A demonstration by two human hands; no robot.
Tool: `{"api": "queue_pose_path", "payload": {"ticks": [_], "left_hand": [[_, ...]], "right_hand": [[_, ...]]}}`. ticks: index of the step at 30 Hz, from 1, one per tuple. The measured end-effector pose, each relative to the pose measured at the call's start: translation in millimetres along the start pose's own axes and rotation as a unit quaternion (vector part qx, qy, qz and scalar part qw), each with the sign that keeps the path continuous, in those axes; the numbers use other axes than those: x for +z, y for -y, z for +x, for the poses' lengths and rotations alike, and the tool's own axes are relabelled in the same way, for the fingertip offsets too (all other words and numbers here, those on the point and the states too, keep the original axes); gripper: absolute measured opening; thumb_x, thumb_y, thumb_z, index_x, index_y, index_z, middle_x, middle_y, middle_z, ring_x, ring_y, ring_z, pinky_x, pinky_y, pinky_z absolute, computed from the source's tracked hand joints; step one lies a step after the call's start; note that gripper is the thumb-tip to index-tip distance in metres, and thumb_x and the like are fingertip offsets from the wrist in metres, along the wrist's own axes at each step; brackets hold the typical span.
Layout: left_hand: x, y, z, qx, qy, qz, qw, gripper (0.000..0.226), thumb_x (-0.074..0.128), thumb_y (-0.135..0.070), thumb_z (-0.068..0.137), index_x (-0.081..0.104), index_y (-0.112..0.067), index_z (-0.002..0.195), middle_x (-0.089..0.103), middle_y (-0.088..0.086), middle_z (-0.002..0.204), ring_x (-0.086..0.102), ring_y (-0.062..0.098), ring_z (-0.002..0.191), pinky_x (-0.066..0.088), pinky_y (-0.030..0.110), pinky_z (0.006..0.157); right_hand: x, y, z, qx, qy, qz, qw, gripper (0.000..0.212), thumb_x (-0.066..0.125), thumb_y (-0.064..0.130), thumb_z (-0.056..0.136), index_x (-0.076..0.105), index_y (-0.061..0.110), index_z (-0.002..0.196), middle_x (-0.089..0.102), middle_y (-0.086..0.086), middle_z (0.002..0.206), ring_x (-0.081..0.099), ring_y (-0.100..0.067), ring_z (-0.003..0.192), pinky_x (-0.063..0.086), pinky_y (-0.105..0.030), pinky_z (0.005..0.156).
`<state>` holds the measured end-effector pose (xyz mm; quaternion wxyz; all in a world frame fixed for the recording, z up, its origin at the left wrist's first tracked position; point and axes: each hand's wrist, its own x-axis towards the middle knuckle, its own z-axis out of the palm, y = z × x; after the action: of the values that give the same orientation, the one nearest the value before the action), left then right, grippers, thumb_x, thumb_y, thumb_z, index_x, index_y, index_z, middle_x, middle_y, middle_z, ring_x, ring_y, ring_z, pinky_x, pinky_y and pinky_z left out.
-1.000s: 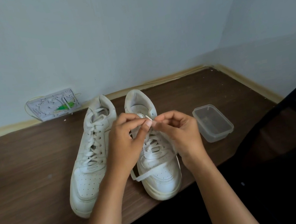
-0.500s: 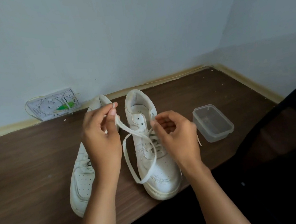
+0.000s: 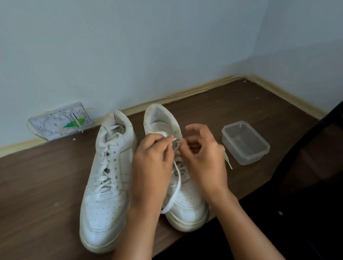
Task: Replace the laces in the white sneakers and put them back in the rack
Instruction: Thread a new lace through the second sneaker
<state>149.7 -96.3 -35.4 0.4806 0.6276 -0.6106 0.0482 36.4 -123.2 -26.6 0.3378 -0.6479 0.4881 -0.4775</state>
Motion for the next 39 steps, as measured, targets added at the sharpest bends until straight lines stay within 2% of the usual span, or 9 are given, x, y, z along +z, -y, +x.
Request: {"api": "queue_pose_path", "payload": {"ticks": [3, 5, 11, 17, 22, 31, 33, 35, 39], "left_hand": [[3, -5, -1, -0.007, 0.002, 0.000, 1.000, 0.022, 0.071, -0.001, 0.084, 0.072, -0.009, 0.104, 0.068, 0.001, 0.093, 0.065, 0.018, 0.081, 0.055, 0.031, 0.071], [3, -9, -2, -0.010, -0.001, 0.003, 1.000, 0.032, 0.070, 0.001, 0.084, 0.068, -0.012, 0.113, 0.067, 0.000, 0.088, 0.064, 0.018, 0.080, 0.056, 0.035, 0.068], [0, -17, 1, -0.024, 0.030, -0.010, 0.999, 0.055, 0.062, 0.005, 0.085, 0.054, -0.023, 0.132, 0.064, -0.004, 0.082, 0.060, 0.016, 0.079, 0.053, 0.032, 0.069], [-5, -10, 8, -0.020, 0.083, -0.030, 0.996, 0.064, 0.064, 0.009, 0.084, 0.035, -0.033, 0.123, 0.059, -0.007, 0.080, 0.060, 0.010, 0.080, 0.053, 0.027, 0.071], [1, -17, 5, -0.036, 0.065, -0.033, 0.997, 0.054, 0.059, 0.004, 0.087, 0.035, -0.029, 0.122, 0.062, -0.004, 0.082, 0.061, 0.016, 0.082, 0.054, 0.042, 0.071], [3, -13, 6, -0.037, 0.050, -0.027, 0.998, 0.057, 0.069, -0.001, 0.085, 0.034, -0.029, 0.121, 0.062, -0.007, 0.081, 0.062, 0.013, 0.080, 0.055, 0.035, 0.069], [1, -10, 7, -0.028, 0.042, -0.031, 0.998, 0.057, 0.073, -0.007, 0.085, 0.036, -0.028, 0.122, 0.067, -0.009, 0.083, 0.065, 0.012, 0.083, 0.055, 0.031, 0.073], [-1, -8, 7, -0.011, 0.032, -0.023, 0.999, 0.057, 0.074, -0.007, 0.083, 0.037, -0.025, 0.123, 0.070, -0.009, 0.085, 0.065, 0.014, 0.087, 0.053, 0.036, 0.084], [1, -12, 5, 0.032, 0.000, 0.026, 0.999, 0.055, 0.073, 0.001, 0.081, 0.039, -0.021, 0.117, 0.070, -0.005, 0.084, 0.053, 0.007, 0.089, 0.038, 0.028, 0.095]], "right_hand": [[0, -2, 1, 0.013, -0.004, 0.025, 1.000, 0.026, 0.066, 0.018, 0.092, 0.055, 0.021, 0.116, 0.070, 0.007, 0.085, 0.067, -0.003, 0.081, 0.056, -0.022, 0.071], [0, -2, -1, 0.010, -0.006, 0.039, 0.999, 0.024, 0.066, 0.016, 0.091, 0.055, 0.021, 0.112, 0.070, 0.007, 0.086, 0.067, -0.003, 0.081, 0.056, -0.021, 0.070], [1, -1, -2, 0.004, -0.005, 0.059, 0.998, 0.020, 0.065, 0.014, 0.093, 0.055, 0.016, 0.110, 0.070, 0.006, 0.085, 0.067, -0.003, 0.079, 0.055, -0.019, 0.070], [-1, -2, -2, 0.003, 0.004, 0.053, 0.999, 0.020, 0.064, 0.014, 0.094, 0.058, 0.015, 0.113, 0.071, 0.005, 0.087, 0.068, -0.004, 0.081, 0.054, -0.019, 0.072], [0, -2, -1, 0.000, 0.000, 0.036, 0.999, 0.017, 0.064, 0.019, 0.094, 0.065, 0.013, 0.111, 0.072, 0.007, 0.086, 0.068, -0.002, 0.080, 0.057, -0.024, 0.072], [-1, -3, -1, -0.012, 0.008, 0.016, 1.000, 0.018, 0.061, 0.020, 0.096, 0.069, 0.015, 0.112, 0.072, 0.009, 0.090, 0.068, 0.000, 0.082, 0.057, -0.020, 0.074], [-2, -6, 0, -0.004, 0.005, 0.016, 1.000, 0.019, 0.059, 0.020, 0.098, 0.069, 0.015, 0.113, 0.072, 0.008, 0.093, 0.069, -0.003, 0.083, 0.058, -0.026, 0.075], [-2, -8, 2, 0.004, 0.002, 0.014, 1.000, 0.019, 0.056, 0.018, 0.099, 0.070, 0.016, 0.112, 0.072, 0.007, 0.094, 0.069, -0.006, 0.083, 0.057, -0.032, 0.075], [-1, -10, 3, 0.003, 0.004, 0.032, 0.999, 0.015, 0.061, 0.010, 0.095, 0.072, 0.015, 0.104, 0.073, 0.007, 0.089, 0.069, -0.005, 0.082, 0.057, -0.027, 0.075]]}}
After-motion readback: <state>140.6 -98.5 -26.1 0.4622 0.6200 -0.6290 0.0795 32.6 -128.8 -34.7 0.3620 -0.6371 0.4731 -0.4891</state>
